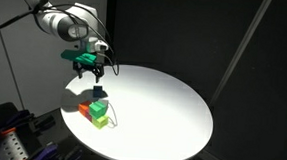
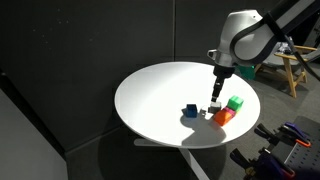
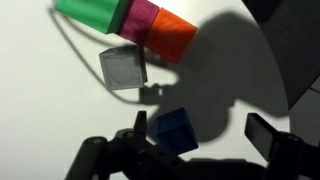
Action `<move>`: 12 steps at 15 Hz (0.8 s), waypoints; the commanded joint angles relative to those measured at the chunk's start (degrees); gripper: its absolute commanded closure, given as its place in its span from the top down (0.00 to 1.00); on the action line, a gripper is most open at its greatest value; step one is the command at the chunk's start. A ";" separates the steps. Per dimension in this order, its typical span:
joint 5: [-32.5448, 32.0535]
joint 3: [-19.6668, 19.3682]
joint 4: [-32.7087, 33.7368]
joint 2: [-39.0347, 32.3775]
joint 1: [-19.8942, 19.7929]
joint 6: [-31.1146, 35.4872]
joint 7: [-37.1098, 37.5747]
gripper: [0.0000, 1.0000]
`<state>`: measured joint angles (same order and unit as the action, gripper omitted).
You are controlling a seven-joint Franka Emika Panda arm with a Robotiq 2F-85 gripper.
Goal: Pick up the blue block and put it on the table
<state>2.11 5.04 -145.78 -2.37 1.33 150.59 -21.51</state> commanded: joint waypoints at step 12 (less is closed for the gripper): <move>1.69 -2.63 -9.01 14.46 0.82 -2.95 5.03 1.00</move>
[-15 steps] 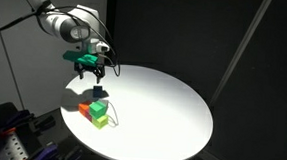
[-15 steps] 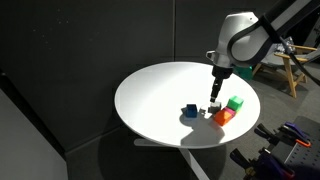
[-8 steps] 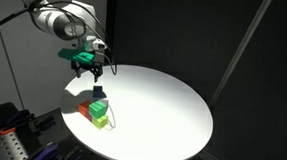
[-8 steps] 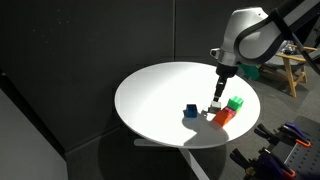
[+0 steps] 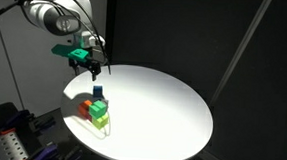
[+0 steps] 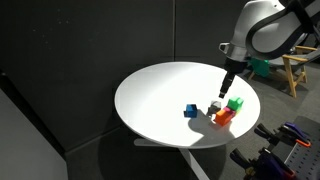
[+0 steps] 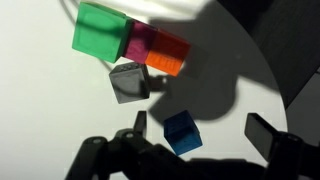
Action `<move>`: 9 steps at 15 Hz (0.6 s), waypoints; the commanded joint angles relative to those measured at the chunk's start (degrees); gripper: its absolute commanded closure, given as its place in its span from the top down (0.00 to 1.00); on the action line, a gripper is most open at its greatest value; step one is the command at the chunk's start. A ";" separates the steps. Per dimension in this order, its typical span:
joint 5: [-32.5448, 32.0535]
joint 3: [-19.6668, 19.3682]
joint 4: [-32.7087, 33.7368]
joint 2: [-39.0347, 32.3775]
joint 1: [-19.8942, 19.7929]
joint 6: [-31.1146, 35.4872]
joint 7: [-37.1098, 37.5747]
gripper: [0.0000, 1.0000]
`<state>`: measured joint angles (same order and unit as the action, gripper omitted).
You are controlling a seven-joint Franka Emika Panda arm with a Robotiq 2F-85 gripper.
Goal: Pick up the blue block and put it on the table
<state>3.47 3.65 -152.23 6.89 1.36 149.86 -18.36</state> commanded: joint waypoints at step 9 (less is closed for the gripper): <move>0.61 -3.84 -4.33 14.47 1.48 -12.91 2.77 1.00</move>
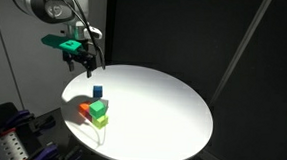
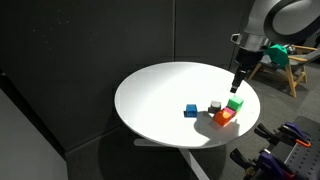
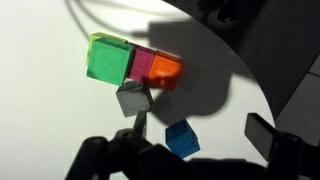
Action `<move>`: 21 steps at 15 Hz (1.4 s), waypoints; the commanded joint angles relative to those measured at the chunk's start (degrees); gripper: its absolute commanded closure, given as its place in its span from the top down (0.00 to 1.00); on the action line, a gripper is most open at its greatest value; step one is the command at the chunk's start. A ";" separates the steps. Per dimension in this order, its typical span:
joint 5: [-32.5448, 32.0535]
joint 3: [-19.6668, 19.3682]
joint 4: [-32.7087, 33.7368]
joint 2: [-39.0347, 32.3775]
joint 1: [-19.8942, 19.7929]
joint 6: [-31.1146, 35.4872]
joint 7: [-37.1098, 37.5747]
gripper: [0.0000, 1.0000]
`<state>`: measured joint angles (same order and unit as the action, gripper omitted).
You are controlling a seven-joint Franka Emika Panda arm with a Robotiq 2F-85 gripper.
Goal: Pick up the blue block and put it on the table
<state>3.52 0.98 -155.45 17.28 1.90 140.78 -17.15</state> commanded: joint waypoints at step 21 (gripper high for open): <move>-0.60 -3.58 -3.45 21.07 -2.19 -10.39 8.73 1.00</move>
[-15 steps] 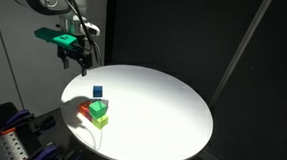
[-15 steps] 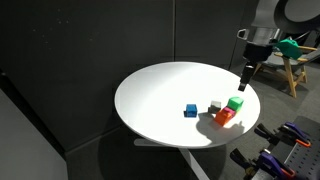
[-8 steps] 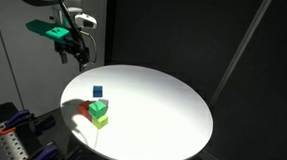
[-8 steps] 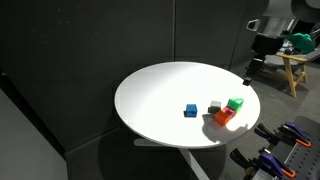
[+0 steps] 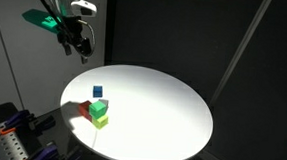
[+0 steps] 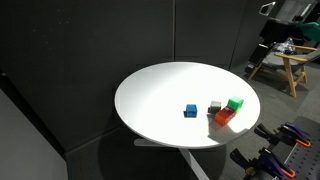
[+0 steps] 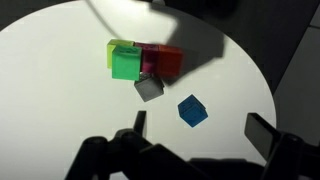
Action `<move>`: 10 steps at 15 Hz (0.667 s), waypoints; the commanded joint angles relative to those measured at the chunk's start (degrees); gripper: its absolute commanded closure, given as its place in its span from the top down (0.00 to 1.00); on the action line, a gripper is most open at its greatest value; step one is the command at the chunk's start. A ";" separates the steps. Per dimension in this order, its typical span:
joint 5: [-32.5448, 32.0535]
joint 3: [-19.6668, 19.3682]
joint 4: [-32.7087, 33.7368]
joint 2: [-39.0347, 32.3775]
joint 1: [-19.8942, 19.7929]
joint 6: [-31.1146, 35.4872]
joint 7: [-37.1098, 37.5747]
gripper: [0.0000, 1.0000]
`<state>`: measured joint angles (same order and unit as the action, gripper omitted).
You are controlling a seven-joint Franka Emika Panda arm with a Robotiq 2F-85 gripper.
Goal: Pick up the blue block and put it on the table
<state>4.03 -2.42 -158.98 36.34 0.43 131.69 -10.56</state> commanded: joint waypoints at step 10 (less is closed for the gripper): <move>-0.52 -0.60 0.01 0.69 0.20 -0.17 0.80 1.00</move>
<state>4.01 -2.44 -159.07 36.99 0.05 131.69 -10.18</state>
